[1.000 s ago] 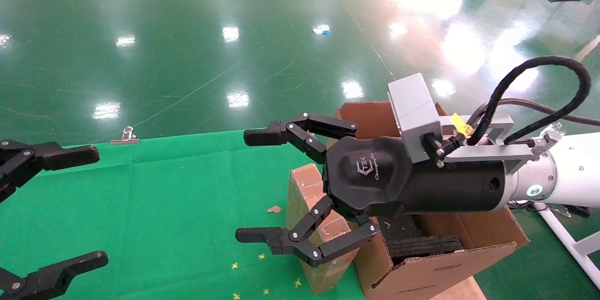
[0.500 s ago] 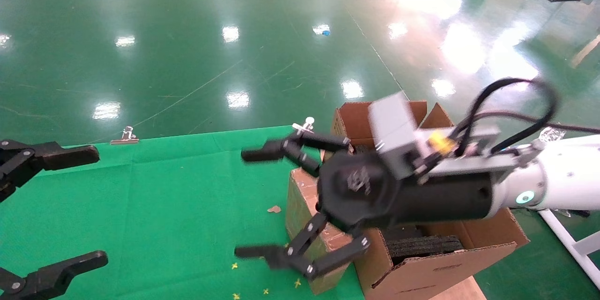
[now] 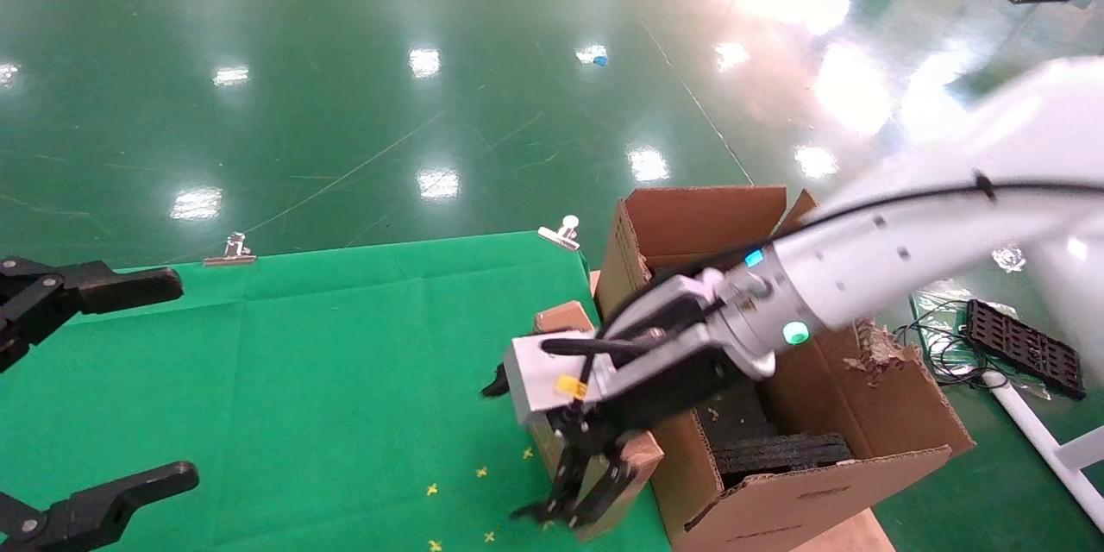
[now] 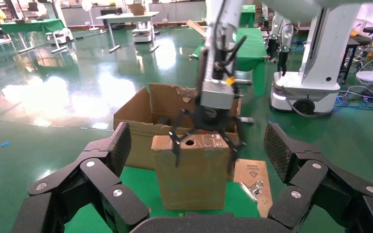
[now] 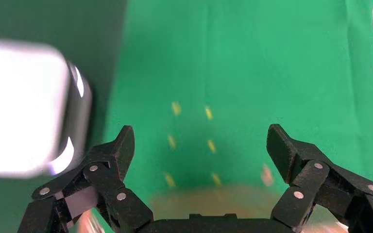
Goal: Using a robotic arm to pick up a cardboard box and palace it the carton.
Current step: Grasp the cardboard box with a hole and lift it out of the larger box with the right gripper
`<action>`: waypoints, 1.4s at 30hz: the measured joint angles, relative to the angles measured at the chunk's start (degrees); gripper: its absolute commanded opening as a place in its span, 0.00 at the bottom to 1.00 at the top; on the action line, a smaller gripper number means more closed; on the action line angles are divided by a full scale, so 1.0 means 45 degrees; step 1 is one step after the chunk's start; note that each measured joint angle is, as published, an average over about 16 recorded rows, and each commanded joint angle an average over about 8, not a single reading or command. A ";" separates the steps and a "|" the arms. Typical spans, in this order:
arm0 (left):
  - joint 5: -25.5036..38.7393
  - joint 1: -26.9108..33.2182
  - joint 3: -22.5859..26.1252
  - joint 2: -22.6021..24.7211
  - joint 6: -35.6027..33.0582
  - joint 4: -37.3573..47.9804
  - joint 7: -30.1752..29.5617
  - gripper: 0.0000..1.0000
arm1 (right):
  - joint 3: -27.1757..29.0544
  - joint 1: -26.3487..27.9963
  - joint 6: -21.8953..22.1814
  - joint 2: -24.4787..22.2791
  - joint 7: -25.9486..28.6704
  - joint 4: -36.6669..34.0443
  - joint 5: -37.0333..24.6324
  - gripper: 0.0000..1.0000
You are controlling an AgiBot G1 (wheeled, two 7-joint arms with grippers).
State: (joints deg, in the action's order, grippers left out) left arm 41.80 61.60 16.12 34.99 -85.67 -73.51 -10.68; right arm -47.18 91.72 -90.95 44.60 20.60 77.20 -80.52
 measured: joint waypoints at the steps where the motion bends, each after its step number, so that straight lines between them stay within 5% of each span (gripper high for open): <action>1: -0.0001 0.0000 0.0001 0.0000 0.0000 0.0000 0.0001 1.00 | -0.0526 0.0520 -0.0026 0.0109 0.0121 0.0004 -0.0245 1.00; 9: -0.0006 0.0002 0.0009 -0.0004 0.0004 0.0000 0.0004 1.00 | -0.4549 0.4065 -0.0011 0.0751 0.1080 0.0038 -0.1065 1.00; 16: -0.0010 0.0003 0.0015 -0.0006 0.0006 0.0000 0.0008 1.00 | -0.6881 0.5688 0.0231 0.1049 0.1870 0.0048 -0.0823 1.00; 22: -0.0014 0.0005 0.0021 -0.0009 0.0009 0.0000 0.0011 1.00 | -0.7842 0.6338 0.0371 0.1175 0.3524 -0.0189 -0.0576 1.00; 34: -0.0022 0.0007 0.0032 -0.0013 0.0014 0.0000 0.0016 1.00 | -0.9013 0.6717 0.0208 0.1998 0.9199 -0.2881 0.0553 1.00; 42: -0.0027 0.0009 0.0040 -0.0016 0.0017 0.0000 0.0020 1.00 | -0.9665 0.6388 0.0253 0.2726 1.0718 -0.4979 0.1309 1.00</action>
State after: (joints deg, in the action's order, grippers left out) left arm 41.68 61.64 16.30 34.91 -85.60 -73.51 -10.59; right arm -90.67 120.46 -89.81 56.87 68.83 54.80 -74.63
